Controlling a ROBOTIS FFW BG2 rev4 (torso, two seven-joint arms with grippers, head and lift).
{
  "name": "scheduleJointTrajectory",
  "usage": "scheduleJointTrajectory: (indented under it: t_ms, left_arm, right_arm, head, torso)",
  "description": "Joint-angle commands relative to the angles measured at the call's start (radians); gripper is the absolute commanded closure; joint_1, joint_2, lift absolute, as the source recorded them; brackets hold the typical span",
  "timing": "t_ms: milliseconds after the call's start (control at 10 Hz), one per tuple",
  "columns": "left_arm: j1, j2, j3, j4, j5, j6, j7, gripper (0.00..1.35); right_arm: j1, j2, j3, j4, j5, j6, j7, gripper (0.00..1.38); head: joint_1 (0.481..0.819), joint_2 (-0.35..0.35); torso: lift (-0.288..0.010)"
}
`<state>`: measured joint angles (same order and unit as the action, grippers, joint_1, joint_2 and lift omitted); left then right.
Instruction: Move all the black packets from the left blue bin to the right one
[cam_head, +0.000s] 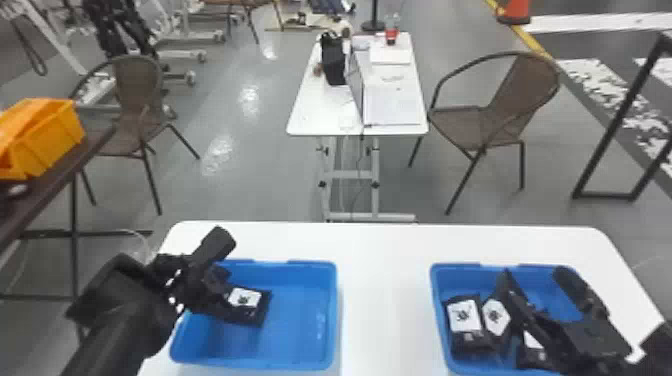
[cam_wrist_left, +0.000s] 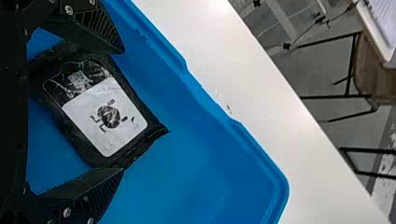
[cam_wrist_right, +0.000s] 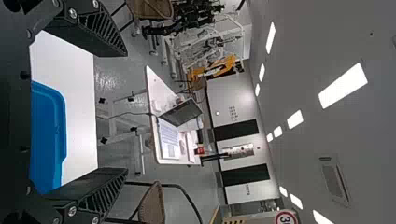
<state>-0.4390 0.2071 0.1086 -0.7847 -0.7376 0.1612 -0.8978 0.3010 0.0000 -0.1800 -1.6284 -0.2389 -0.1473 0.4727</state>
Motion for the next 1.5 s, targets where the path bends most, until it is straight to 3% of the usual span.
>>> scheduleJointTrajectory:
  t_ms: [0, 300, 500, 600, 700, 800, 1000, 1100, 1300, 1400]
  left_arm:
    - [-0.027, 0.002, -0.036, 0.041, -0.109, -0.019, -0.018, 0.13]
    - [-0.021, -0.008, -0.026, 0.050, -0.175, -0.019, -0.015, 0.13]
    - [-0.018, -0.008, -0.012, 0.050, -0.210, 0.006, 0.025, 0.16]
    - [-0.015, -0.008, -0.001, 0.050, -0.224, 0.012, 0.039, 0.29]
    - [-0.015, -0.008, 0.005, 0.050, -0.241, 0.024, 0.045, 0.54]
    - [-0.014, -0.008, 0.005, 0.050, -0.258, 0.054, 0.056, 0.63]
    - [-0.009, -0.008, 0.013, 0.050, -0.259, 0.106, 0.065, 0.64]
    - [-0.010, -0.008, 0.013, 0.050, -0.264, 0.130, 0.062, 0.83]
    - [-0.014, -0.008, 0.022, 0.050, -0.252, 0.118, 0.062, 0.86]
    - [-0.017, -0.009, 0.022, 0.050, -0.255, 0.120, 0.068, 1.26]
  right_arm:
    - [-0.008, 0.001, 0.002, 0.007, -0.003, 0.000, 0.003, 0.15]
    - [-0.010, 0.001, 0.002, 0.018, -0.017, 0.000, 0.010, 0.15]
    - [-0.014, 0.001, 0.002, 0.024, -0.022, 0.000, 0.024, 0.15]
    - [-0.016, 0.001, 0.004, 0.030, -0.031, 0.000, 0.032, 0.15]
    - [-0.016, 0.001, 0.002, 0.035, -0.031, 0.000, 0.037, 0.15]
    - [-0.016, 0.001, 0.004, 0.035, -0.031, 0.000, 0.041, 0.15]
    - [-0.020, 0.001, 0.004, 0.041, -0.033, 0.003, 0.053, 0.15]
    - [-0.023, 0.001, 0.004, 0.047, -0.037, 0.003, 0.057, 0.15]
    - [-0.025, 0.001, 0.004, 0.050, -0.037, 0.011, 0.063, 0.15]
    - [-0.026, 0.001, 0.004, 0.051, -0.039, 0.011, 0.070, 0.15]
  head:
    - [0.695, 0.073]
    - [0.695, 0.079]
    - [0.695, 0.089]
    - [0.695, 0.100]
    - [0.695, 0.107]
    - [0.695, 0.118]
    - [0.695, 0.140]
    - [0.695, 0.150]
    - [0.695, 0.158]
    - [0.695, 0.160]
  torso:
    - [0.000]
    - [0.000]
    - [0.000]
    - [0.000]
    - [0.000]
    - [0.000]
    - [0.000]
    - [0.000]
    - [0.000]
    - [0.000]
